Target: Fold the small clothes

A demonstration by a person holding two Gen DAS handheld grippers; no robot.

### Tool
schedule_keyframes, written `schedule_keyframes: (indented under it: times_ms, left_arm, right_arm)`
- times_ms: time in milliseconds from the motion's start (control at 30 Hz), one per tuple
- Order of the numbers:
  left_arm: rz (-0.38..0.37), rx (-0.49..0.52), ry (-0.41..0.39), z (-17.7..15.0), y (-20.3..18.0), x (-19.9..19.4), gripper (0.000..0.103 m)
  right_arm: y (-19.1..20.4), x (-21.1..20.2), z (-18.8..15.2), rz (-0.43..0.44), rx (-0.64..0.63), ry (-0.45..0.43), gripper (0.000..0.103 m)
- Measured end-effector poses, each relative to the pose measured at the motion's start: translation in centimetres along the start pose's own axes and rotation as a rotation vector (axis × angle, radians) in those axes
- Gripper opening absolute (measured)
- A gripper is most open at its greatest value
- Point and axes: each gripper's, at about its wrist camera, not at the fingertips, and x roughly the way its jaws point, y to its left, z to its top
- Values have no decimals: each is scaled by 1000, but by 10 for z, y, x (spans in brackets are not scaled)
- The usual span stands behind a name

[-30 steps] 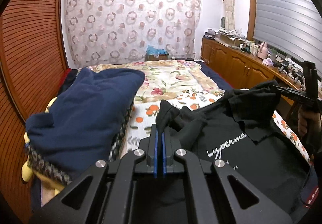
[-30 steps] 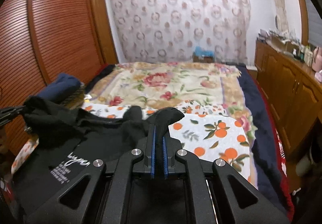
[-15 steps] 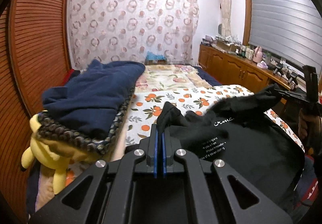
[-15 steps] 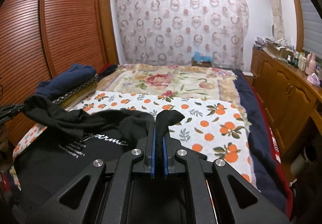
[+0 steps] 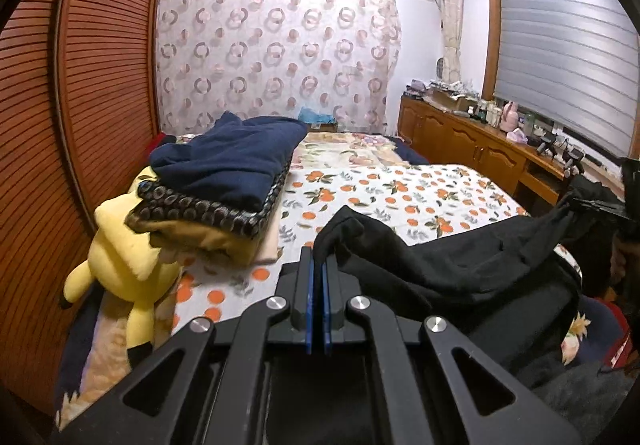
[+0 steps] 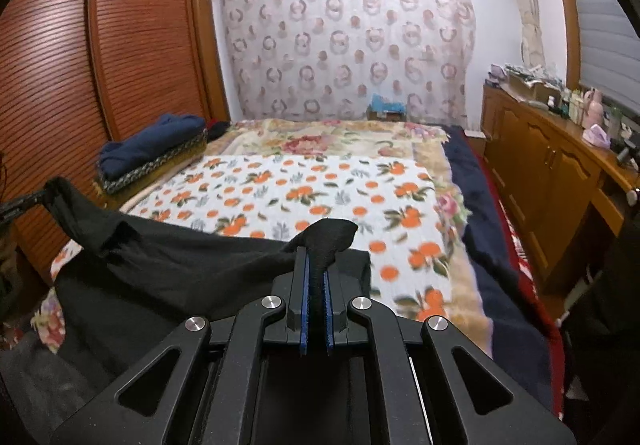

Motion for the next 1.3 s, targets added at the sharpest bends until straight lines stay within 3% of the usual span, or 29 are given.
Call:
schedule_keyframes:
  times_ms: [167, 333, 500, 533, 567, 667, 833, 900, 1100, 1300]
  left_arm:
    - [6, 11, 51, -19, 3, -4, 1]
    - [15, 0, 152, -41, 13, 17, 2]
    - [61, -14, 114, -38, 23, 8, 7]
    - [67, -16, 102, -36, 26, 6, 21]
    - [73, -24, 82, -31, 30, 3, 42]
    - [69, -26, 61, -20, 37, 4, 56]
    - [69, -20, 79, -10, 38, 28, 57]
    - [58, -19, 101, -9, 37, 42, 57]
    - [18, 18, 187, -8, 28, 88, 57]
    - [-9, 15, 271, -13, 26, 122, 57]
  right_arm:
    - [0, -17, -15, -13, -10, 37, 3]
    - [0, 4, -40, -43, -14, 138, 4]
    - [-5, 6, -46, -60, -14, 140, 6]
    - [-4, 1, -43, -56, -22, 122, 8]
    - [-3, -3, -40, -55, -30, 109, 9]
    - [-4, -12, -30, -71, -29, 80, 16]
    - [-7, -18, -19, -121, 8, 32, 41]
    - [-8, -12, -15, -131, 6, 33, 45]
    - [-12, 27, -2, -113, -23, 78, 53]
    - [-21, 88, -5, -88, -31, 195, 54]
